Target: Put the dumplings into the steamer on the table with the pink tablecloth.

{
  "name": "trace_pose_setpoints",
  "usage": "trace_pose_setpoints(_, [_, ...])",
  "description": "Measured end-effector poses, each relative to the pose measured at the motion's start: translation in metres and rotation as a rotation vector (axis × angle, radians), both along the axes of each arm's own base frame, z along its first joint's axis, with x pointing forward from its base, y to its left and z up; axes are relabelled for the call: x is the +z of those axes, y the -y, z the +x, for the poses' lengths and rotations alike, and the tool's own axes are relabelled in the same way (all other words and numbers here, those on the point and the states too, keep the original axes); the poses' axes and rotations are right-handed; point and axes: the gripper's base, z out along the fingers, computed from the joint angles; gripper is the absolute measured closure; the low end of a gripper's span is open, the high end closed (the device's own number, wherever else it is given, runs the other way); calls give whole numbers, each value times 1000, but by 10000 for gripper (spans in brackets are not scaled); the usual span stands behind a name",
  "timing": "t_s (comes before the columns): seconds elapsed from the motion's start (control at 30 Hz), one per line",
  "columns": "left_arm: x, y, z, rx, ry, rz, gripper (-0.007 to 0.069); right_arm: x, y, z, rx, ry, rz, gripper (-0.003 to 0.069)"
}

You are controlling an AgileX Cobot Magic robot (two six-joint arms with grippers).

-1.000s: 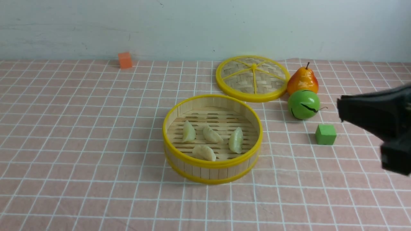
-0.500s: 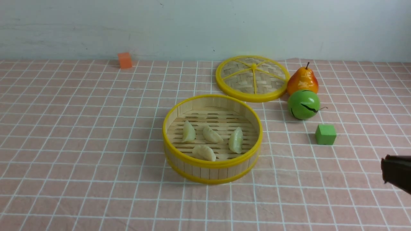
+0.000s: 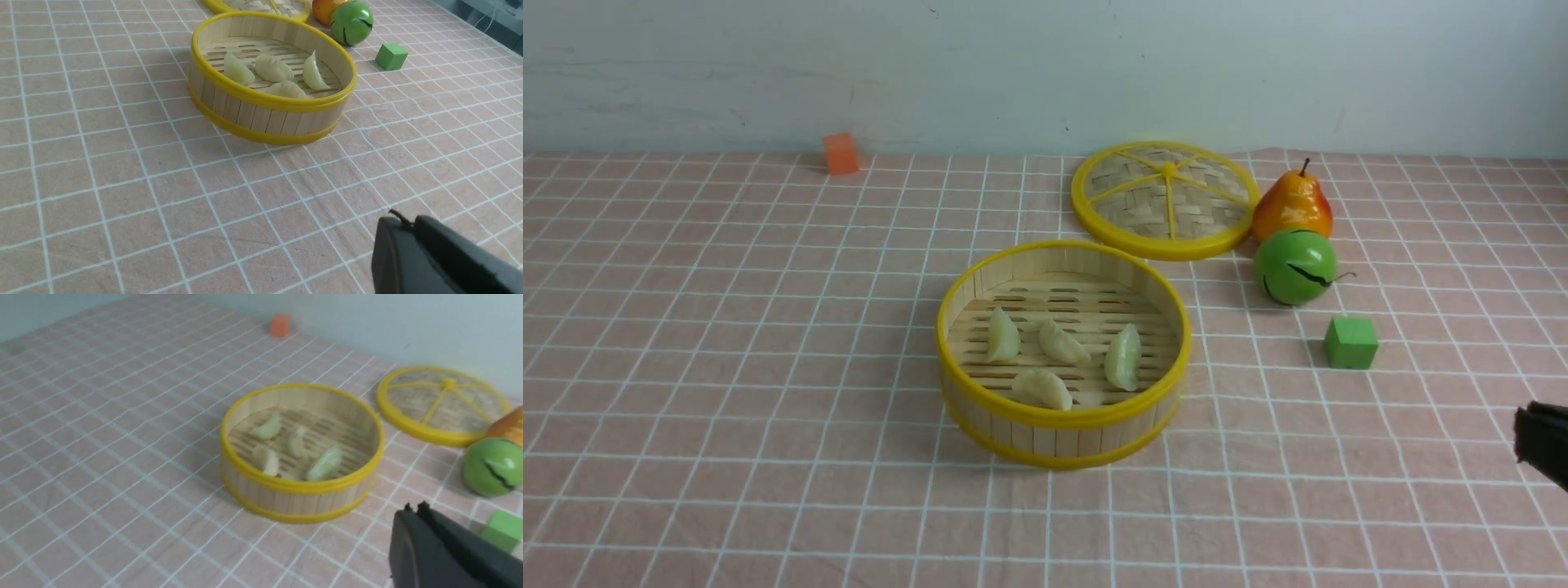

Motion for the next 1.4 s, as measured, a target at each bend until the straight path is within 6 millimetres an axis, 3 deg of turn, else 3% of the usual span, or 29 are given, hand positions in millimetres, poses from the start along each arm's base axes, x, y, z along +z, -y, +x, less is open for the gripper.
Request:
trace_pose_setpoints(0.07, [0,0,0,0,0,-1,586,-15,7,-3,-57,27,22,680])
trace_pose_setpoints(0.1, [0,0,0,0,0,-1,586,-38,18,-9,-156,60,36,680])
trace_pose_setpoints(0.13, [0,0,0,0,0,-1,586,-38,19,-8,-167,60,36,680])
trace_pose_setpoints(0.2, [0,0,0,0,0,-1,585,-72,33,-18,-315,84,33,680])
trace_pose_setpoints(0.4, [0,0,0,0,0,-1,573,-123,48,-28,-561,8,96,680])
trace_pose_setpoints(0.57, [0,0,0,1,-1,-2,568,-134,50,-30,-593,-78,36,680])
trace_pose_setpoints(1.4, [0,0,0,1,2,-4,547,-135,50,-31,-594,-119,16,676])
